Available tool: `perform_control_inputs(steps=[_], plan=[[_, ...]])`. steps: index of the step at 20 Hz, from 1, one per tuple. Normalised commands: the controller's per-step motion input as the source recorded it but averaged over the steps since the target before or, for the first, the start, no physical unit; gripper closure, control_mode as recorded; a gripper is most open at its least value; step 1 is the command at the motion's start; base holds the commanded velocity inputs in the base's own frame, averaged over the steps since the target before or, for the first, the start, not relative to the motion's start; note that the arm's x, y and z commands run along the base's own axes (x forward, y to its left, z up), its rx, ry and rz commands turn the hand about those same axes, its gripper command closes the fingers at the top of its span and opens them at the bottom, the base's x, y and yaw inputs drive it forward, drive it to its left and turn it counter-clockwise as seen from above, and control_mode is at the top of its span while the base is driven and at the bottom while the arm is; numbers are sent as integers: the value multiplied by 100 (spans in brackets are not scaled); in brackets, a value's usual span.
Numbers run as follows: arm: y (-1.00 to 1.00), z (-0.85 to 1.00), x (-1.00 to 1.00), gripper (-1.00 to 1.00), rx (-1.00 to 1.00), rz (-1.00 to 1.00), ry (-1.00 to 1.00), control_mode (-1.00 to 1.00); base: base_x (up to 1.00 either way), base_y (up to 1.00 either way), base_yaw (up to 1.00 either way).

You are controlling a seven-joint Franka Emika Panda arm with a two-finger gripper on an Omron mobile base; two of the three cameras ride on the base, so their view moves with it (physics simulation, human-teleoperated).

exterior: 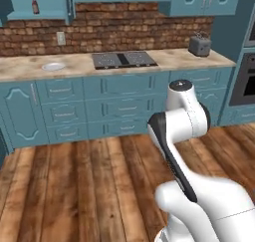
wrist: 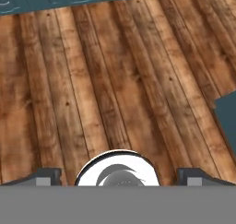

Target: Move the hot dog bun to the plate on the dining table and place the condiment next to that plate. Then navigate to the fridge and take the sausage and place it on the plate as well.

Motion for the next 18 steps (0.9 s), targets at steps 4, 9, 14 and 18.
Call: perform_control_inputs(steps=[4, 9, 14, 18], plan=[[0, 0, 0, -100, 0, 0, 0, 100, 100, 74, 0], [0, 0, 0, -100, 0, 0, 0, 100, 100, 64, 0], [0, 0, 0, -100, 0, 0, 0, 100, 100, 52, 1], [0, 0, 0, -100, 0, 0, 0, 100, 100, 52, 5]])
